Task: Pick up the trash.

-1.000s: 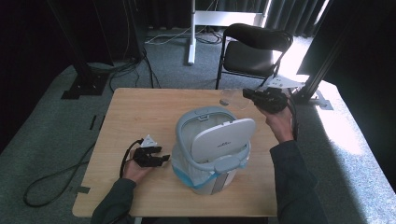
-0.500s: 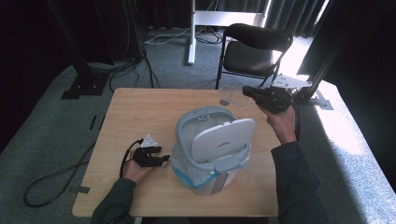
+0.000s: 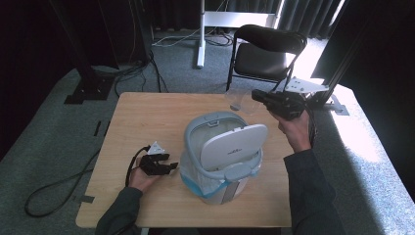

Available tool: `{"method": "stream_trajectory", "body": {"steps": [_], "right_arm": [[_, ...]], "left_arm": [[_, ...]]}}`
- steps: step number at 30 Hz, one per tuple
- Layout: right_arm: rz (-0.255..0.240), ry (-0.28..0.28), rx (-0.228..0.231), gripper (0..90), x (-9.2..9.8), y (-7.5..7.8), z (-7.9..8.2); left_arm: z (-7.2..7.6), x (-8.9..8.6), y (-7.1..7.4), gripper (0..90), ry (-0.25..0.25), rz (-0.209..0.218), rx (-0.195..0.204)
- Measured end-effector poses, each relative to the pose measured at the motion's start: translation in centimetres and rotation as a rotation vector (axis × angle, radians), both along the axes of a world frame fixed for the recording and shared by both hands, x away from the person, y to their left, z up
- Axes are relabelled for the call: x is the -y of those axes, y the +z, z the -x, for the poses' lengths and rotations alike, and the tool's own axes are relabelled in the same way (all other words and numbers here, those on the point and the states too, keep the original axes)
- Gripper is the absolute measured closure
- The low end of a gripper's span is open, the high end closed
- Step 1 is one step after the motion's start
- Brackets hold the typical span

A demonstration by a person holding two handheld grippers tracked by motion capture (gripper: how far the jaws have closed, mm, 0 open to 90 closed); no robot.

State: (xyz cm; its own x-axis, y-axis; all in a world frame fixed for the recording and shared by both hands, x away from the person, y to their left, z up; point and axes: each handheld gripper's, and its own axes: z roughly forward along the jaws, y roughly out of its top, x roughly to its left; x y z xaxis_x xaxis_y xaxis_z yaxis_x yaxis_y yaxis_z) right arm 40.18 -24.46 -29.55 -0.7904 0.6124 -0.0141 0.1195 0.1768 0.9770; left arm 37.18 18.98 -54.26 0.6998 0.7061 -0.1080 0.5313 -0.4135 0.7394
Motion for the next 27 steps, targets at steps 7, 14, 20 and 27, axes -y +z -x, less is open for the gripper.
{"method": "stream_trajectory", "body": {"steps": [7,14,20,27], "right_arm": [[-0.024,0.025,-0.002,86.0,0.0,0.1,0.2],[-0.035,0.053,0.005,86.0,-0.2,0.3,0.6],[-0.064,0.102,0.010,85.9,-0.3,0.7,1.1],[-0.080,0.153,0.016,85.8,-0.6,1.1,1.8]], "left_arm": [[0.0,0.0,0.0,41.6,-0.001,0.000,-0.001],[-0.1,0.0,0.0,41.6,-0.003,0.001,-0.002],[-0.1,0.0,0.0,41.6,-0.002,0.002,-0.002],[-0.1,0.0,0.0,41.6,-0.002,0.003,-0.002]]}}
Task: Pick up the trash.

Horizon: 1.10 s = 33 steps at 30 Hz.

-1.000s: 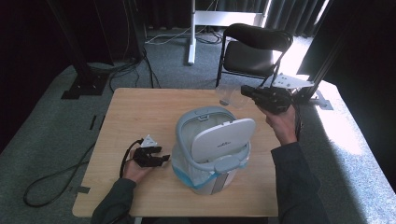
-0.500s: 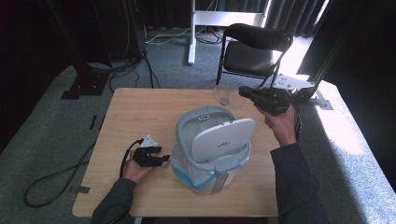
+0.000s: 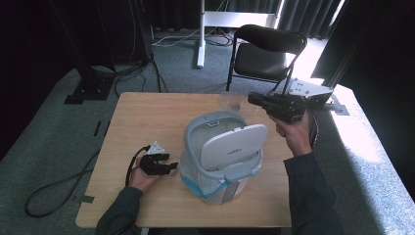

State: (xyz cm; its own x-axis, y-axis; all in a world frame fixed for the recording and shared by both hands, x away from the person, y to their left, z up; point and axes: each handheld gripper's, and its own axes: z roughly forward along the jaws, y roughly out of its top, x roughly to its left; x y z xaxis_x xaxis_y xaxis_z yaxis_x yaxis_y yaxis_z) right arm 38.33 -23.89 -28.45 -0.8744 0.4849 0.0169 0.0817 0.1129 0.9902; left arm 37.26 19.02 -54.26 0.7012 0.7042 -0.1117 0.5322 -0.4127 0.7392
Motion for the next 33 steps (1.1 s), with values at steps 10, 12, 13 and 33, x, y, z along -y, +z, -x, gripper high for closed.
{"method": "stream_trajectory", "body": {"steps": [10,12,13,33], "right_arm": [[0.031,0.084,0.003,85.5,-1.3,0.2,1.2],[0.037,0.096,0.001,85.5,-1.5,0.1,1.2],[0.037,0.096,0.001,85.5,-1.5,0.1,1.2],[0.060,0.186,-0.056,74.7,-1.8,-0.6,0.8]], "left_arm": [[0.0,0.0,0.0,41.6,0.000,0.001,0.000],[0.0,0.0,0.0,41.6,0.000,0.002,0.000],[0.0,0.0,0.0,41.6,0.000,0.002,0.000],[-0.1,0.0,0.0,41.6,-0.001,0.001,0.000]]}}
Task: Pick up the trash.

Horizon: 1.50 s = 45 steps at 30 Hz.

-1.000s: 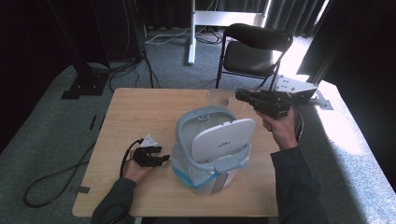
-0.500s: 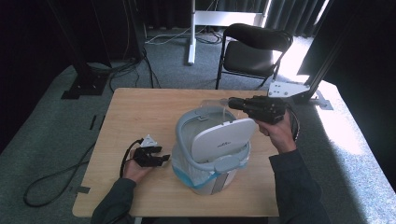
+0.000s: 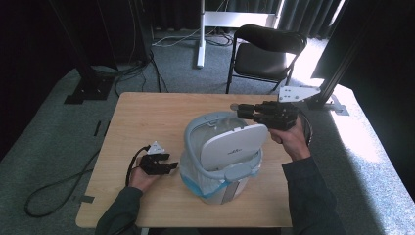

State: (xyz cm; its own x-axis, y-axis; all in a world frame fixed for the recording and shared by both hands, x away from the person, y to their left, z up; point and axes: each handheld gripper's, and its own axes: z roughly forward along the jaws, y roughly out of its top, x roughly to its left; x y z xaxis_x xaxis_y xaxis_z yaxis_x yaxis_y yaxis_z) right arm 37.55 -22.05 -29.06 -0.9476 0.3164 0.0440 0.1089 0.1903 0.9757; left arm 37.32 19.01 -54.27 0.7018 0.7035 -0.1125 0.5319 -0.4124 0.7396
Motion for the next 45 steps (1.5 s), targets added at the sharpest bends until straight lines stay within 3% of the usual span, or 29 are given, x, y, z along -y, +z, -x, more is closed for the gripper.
{"method": "stream_trajectory", "body": {"steps": [11,18,23,29,32,38,45], "right_arm": [[-0.003,-0.002,-0.011,75.2,0.33,-0.14,-0.18],[-0.004,-0.004,0.003,85.8,0.39,0.10,0.06],[-0.016,0.018,-0.001,87.1,0.43,0.29,0.08],[-0.031,0.062,-0.018,86.1,0.25,0.38,0.00],[-0.028,0.079,-0.015,81.2,0.10,0.42,0.05],[-0.038,0.075,-0.017,75.2,0.17,0.62,0.03],[-0.042,0.056,-0.012,75.4,0.46,0.70,-0.08]], "left_arm": [[0.00,0.00,0.00,41.6,0.000,-0.001,0.000],[-0.01,0.01,0.00,41.6,-0.001,-0.001,0.001],[-0.02,0.02,0.00,41.6,-0.001,-0.001,0.001],[-0.02,0.03,0.00,41.6,0.000,-0.001,0.002],[-0.03,0.02,-0.01,41.6,0.000,0.000,0.001],[-0.02,0.03,0.00,41.6,0.000,0.000,0.002],[-0.04,0.04,-0.01,41.6,0.001,0.001,0.001]]}}
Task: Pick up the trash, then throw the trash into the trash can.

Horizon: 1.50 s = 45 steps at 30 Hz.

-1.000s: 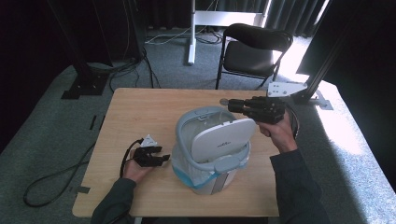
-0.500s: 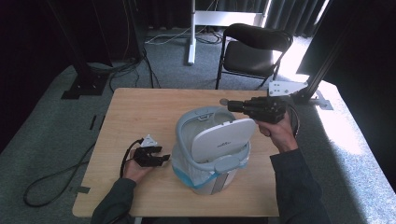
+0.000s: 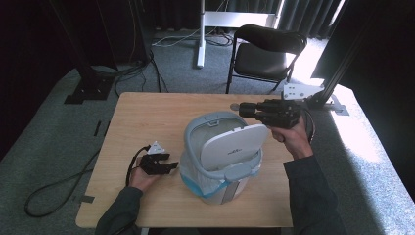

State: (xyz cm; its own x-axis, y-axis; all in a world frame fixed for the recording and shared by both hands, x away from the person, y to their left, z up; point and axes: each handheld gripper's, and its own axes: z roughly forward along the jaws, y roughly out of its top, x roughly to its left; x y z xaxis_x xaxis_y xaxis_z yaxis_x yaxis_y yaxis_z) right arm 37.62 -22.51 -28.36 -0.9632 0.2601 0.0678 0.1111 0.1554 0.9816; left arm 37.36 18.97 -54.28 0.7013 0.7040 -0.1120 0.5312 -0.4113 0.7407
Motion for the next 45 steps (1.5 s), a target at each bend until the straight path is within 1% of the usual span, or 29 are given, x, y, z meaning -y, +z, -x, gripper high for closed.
{"method": "stream_trajectory", "body": {"steps": [5,8,12,13,14,17,22,26,29,33,38,45], "right_arm": [[-0.007,-0.029,-0.002,75.4,0.3,0.0,-0.2],[-0.006,-0.057,0.000,75.3,0.5,0.0,-0.2],[0.022,-0.135,0.020,74.3,0.5,-0.1,-0.3],[0.043,-0.170,0.031,73.9,0.4,-0.1,-0.4],[0.051,-0.185,0.036,73.1,0.3,-0.2,-0.4],[0.065,-0.214,0.038,72.3,0.2,-0.4,-0.6],[0.075,-0.236,0.030,72.1,0.3,-1.0,-0.9],[0.080,-0.264,0.029,71.8,0.5,-1.4,-1.2],[0.088,-0.293,0.032,70.7,0.6,-1.6,-1.3],[0.102,-0.308,0.016,70.1,0.7,-2.1,-1.7],[0.099,-0.343,-0.004,68.8,1.2,-2.8,-2.3],[0.117,-0.442,-0.035,65.9,1.9,-4.3,-3.7]], "left_arm": [[0.0,0.0,0.0,41.6,0.000,0.001,0.000],[0.0,0.0,0.0,41.6,0.000,0.000,0.000],[0.0,0.0,0.0,41.6,-0.001,0.000,0.000],[0.0,0.0,0.0,41.6,0.000,0.001,0.000],[0.0,0.0,0.0,41.6,0.000,0.001,0.000],[0.0,0.0,0.0,41.6,0.000,0.000,0.000],[0.0,0.0,0.0,41.6,-0.001,0.000,0.000],[0.0,0.0,0.0,41.6,-0.001,-0.001,0.001],[0.0,0.0,0.0,41.6,0.000,-0.001,0.001],[0.0,0.0,0.0,41.6,0.000,0.000,0.001],[0.0,0.0,0.0,41.5,-0.001,0.000,0.001],[0.0,0.0,0.0,41.5,-0.001,-0.001,0.001]]}}
